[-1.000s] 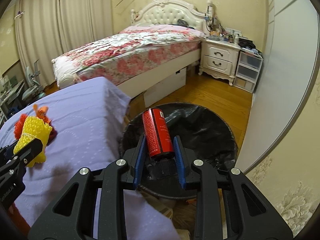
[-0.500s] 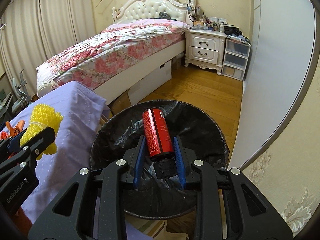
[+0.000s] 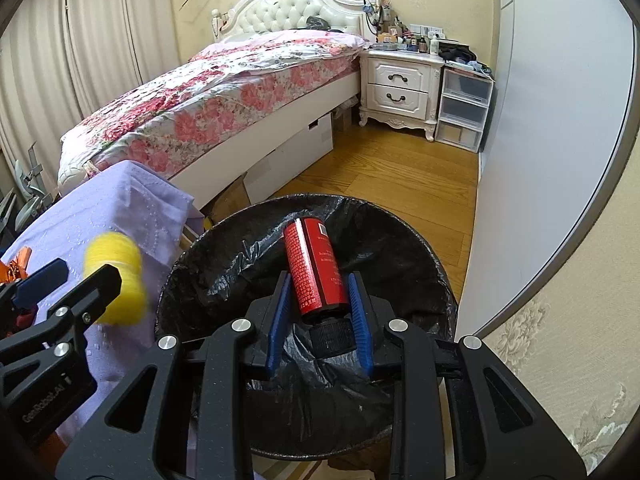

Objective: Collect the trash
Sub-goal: 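Carry both items to the bin and open both tools to drop them, then return both tools to the table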

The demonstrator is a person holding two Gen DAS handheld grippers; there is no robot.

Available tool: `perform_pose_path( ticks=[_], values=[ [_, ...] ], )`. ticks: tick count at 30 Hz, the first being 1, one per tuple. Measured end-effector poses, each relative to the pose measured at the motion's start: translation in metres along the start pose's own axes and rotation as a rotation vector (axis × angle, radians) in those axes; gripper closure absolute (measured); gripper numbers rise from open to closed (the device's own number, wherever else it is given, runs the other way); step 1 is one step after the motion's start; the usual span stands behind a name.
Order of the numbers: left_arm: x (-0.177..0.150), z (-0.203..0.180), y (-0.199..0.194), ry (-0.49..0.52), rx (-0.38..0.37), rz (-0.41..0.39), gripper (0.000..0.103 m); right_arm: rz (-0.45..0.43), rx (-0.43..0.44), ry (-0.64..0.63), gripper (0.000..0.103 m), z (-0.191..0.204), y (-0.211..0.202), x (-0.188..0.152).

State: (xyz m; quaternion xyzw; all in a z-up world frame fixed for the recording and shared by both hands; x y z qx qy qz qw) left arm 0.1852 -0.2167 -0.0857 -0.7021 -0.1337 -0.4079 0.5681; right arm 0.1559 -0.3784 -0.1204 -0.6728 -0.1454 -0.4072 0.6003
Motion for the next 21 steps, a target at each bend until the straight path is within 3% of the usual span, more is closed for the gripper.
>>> perform_pose_path(
  ticks=[3, 5, 21],
  values=[
    [0.000, 0.003, 0.000, -0.014, 0.000, 0.004, 0.028, -0.001, -0.006, 0.006, 0.069, -0.002, 0.001, 0.001],
    [0.000, 0.004, -0.001, -0.022, 0.002, 0.001, 0.026, -0.014, -0.017, 0.011, 0.058, -0.004, -0.001, 0.002],
    [-0.011, 0.038, -0.048, -0.049, 0.044, -0.034, 0.025, -0.024, 0.006, -0.043, 0.050, 0.019, -0.031, -0.008]
  ],
)
Point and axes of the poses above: each gripper's, at about its wrist camera, not at the fingertips, and y roughly the way its jaws point, z to its left, x to its top, the point moved 10 cm from there along y, roughly the way its jaws point, and after that the axes turned 2 degrees about -x, right-handed, at the moved point
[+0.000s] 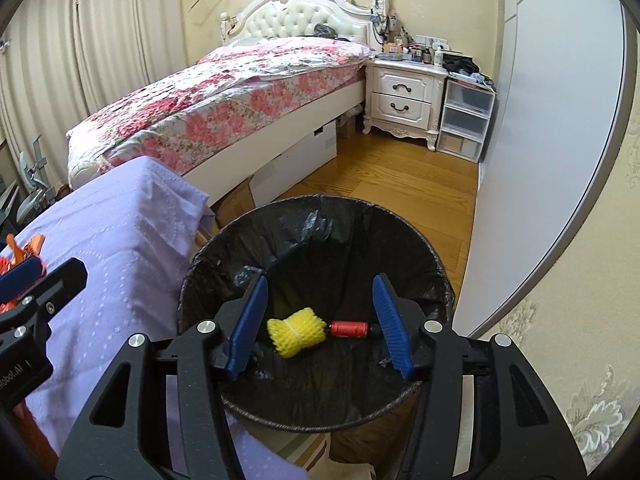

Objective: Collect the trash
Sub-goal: 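Return both tools to the table, then grasp the white toothpaste tube with the left tool while the right tool grasps the orange bag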

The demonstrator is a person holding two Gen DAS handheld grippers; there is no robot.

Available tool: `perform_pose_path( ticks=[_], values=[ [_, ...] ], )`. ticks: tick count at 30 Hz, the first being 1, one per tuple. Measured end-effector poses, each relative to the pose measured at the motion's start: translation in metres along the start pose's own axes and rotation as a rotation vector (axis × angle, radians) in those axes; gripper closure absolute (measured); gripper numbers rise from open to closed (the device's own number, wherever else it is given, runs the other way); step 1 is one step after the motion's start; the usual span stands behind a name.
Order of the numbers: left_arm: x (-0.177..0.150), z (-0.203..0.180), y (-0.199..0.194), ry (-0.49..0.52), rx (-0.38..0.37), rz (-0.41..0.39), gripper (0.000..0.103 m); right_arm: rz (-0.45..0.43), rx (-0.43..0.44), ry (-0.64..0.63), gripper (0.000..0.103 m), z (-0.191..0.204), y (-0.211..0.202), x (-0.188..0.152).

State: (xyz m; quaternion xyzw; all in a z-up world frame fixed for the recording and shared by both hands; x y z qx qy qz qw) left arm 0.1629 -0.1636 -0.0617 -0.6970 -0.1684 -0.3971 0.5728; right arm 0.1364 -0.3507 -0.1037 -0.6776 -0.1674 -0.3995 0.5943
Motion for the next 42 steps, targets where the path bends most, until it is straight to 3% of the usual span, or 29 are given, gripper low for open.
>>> perform_pose_path(
  ticks=[19, 29, 33, 38, 42],
  values=[
    [-0.070, 0.107, -0.081, -0.117, 0.170, 0.007, 0.025, 0.025, 0.158, -0.149, 0.049, 0.093, -0.057, -0.051],
    [-0.109, 0.165, -0.094, -0.202, 0.268, 0.069, 0.025, 0.039, 0.232, -0.235, 0.049, 0.144, -0.075, -0.074],
    [-0.122, 0.183, -0.087, -0.229, 0.267, 0.111, 0.025, 0.046, 0.250, -0.253, 0.049, 0.157, -0.075, -0.077],
    [-0.129, 0.188, -0.074, -0.243, 0.216, 0.167, 0.037, 0.052, 0.255, -0.268, 0.049, 0.165, -0.073, -0.079],
    [-0.129, 0.183, -0.072, -0.213, 0.190, 0.170, 0.054, 0.054, 0.258, -0.273, 0.049, 0.168, -0.073, -0.079]
  ],
)
Point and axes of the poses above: each gripper's, at about its wrist camera, not at the fingertips, and y roughly the way its jaws point, z to its left, x to its top, the point moved 10 cm from there along y, roughly the way its jaws point, and after that the axes turned 2 degrees about -x, right-handed, at the moved point
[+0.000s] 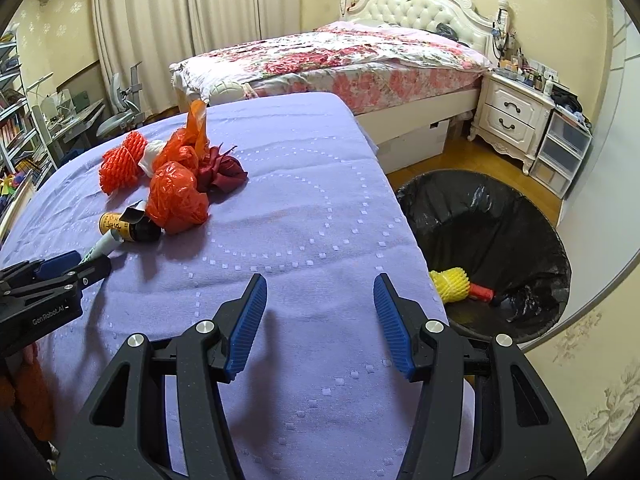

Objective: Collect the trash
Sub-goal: 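Grasp the white toothpaste tube with the left tool while the right tool grasps the orange bag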

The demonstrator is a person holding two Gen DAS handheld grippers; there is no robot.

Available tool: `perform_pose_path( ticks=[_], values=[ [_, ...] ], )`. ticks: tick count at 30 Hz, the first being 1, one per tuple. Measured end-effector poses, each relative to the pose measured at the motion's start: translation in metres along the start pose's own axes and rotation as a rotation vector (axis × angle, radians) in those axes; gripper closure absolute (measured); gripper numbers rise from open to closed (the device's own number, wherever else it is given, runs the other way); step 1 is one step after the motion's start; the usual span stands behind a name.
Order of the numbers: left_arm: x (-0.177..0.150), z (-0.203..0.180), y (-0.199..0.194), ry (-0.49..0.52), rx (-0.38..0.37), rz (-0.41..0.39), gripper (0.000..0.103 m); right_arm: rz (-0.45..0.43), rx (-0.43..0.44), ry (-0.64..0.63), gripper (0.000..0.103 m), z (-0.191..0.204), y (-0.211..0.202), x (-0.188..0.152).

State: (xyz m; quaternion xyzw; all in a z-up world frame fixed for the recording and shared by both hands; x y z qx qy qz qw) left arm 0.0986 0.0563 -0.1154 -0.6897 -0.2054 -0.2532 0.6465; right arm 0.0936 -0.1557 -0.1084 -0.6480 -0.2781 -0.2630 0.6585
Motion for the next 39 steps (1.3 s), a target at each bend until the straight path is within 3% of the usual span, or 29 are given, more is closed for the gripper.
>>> perform_pose_path(
  ticks=[7, 17, 28, 39],
  values=[
    [-0.005, -0.007, -0.007, 0.035, -0.047, -0.023, 0.088, 0.003, -0.002, -0.006, 0.049, -0.001, 0.002, -0.001],
    [-0.010, 0.012, -0.025, -0.027, -0.035, -0.058, 0.088, -0.006, 0.022, -0.023, 0.049, 0.010, -0.001, 0.003],
    [-0.003, 0.067, -0.033, -0.125, 0.043, -0.086, 0.087, -0.050, 0.103, -0.093, 0.049, 0.060, -0.002, 0.034],
    [0.000, 0.102, -0.029, -0.191, 0.084, -0.098, 0.087, -0.026, 0.141, -0.130, 0.049, 0.102, 0.023, 0.052]
  ],
)
Point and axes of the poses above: each gripper's, at about its wrist camera, not at the fingertips, and y roughly the way its jaws point, z to its left, x to its top, the point moved 10 cm from there along y, roughly the way its jaws point, and after that the axes turned 2 degrees about -x, right-handed, at the moved point
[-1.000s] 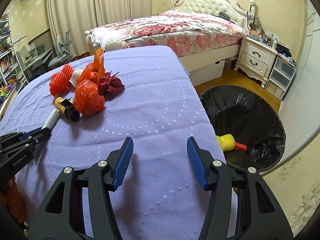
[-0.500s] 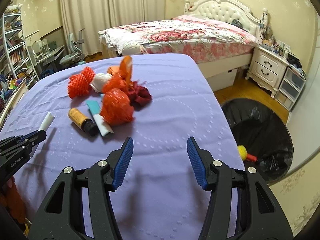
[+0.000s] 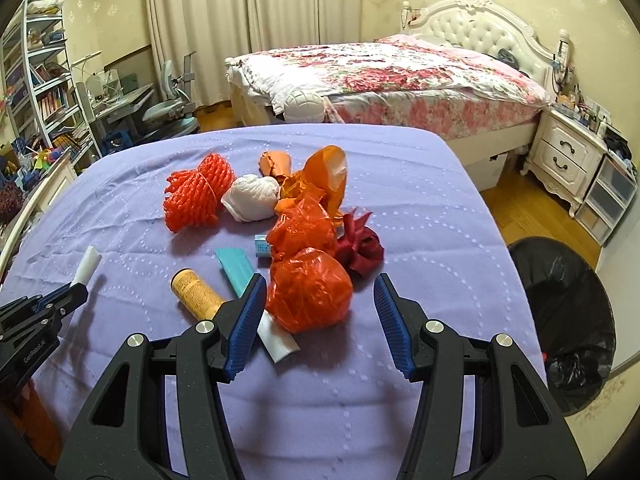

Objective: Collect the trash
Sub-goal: 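Grasp the white toothpaste tube with the left tool while the right tool grasps the orange bag, then carry the tube and orange bag over the bin and open both tools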

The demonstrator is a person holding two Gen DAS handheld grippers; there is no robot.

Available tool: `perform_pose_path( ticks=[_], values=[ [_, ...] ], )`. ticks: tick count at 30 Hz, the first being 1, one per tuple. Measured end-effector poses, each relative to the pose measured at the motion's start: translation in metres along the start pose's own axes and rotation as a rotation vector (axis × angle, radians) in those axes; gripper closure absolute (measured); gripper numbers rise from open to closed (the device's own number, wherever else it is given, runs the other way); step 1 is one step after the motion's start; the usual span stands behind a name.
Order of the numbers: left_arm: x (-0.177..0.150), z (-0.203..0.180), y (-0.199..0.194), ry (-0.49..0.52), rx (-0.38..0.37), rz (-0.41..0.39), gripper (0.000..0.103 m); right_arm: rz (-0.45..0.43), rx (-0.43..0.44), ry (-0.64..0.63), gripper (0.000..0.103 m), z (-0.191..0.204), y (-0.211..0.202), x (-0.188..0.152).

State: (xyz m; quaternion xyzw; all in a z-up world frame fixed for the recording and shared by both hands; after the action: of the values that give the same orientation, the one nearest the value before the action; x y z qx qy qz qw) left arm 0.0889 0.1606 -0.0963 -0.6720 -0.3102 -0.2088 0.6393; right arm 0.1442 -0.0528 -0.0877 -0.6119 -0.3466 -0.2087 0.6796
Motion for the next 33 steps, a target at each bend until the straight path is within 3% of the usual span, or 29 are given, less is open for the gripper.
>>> perform_pose_path(
  ticks=[4, 6, 8, 19, 26, 33],
  values=[
    [0.001, 0.001, 0.003, -0.009, -0.007, 0.001, 0.088, 0.027, 0.002, -0.007, 0.051, 0.005, 0.011, -0.001],
    [0.000, 0.002, 0.003, -0.011, -0.011, 0.001, 0.088, 0.037, 0.004, -0.011, 0.061, 0.006, 0.013, -0.004],
    [0.000, 0.000, 0.003, -0.011, -0.014, 0.002, 0.087, 0.035, 0.008, -0.014, 0.065, 0.008, 0.012, -0.005],
    [0.001, -0.024, -0.008, 0.010, -0.050, -0.022, 0.087, -0.021, 0.008, 0.010, 0.069, -0.004, -0.018, -0.004],
    [0.005, -0.064, -0.020, 0.057, -0.101, -0.053, 0.087, -0.063, -0.038, 0.058, 0.069, -0.042, -0.042, -0.005],
    [0.011, -0.129, -0.029, 0.139, -0.181, -0.080, 0.087, -0.093, -0.148, 0.139, 0.069, -0.108, -0.064, -0.012]
  ],
)
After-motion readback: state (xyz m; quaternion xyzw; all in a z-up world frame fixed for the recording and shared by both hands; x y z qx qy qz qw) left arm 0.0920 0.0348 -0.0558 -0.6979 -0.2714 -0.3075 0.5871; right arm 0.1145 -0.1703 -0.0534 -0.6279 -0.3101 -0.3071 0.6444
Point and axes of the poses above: each gripper's, at about its wrist camera, not at the fingertips, and y roughly the way its jaws point, z to its left, x to its top, the point moved 10 cm from there along y, roughly the way its jaws point, and after that the axes turned 2 degrees about -x, right-handed, at the moved point
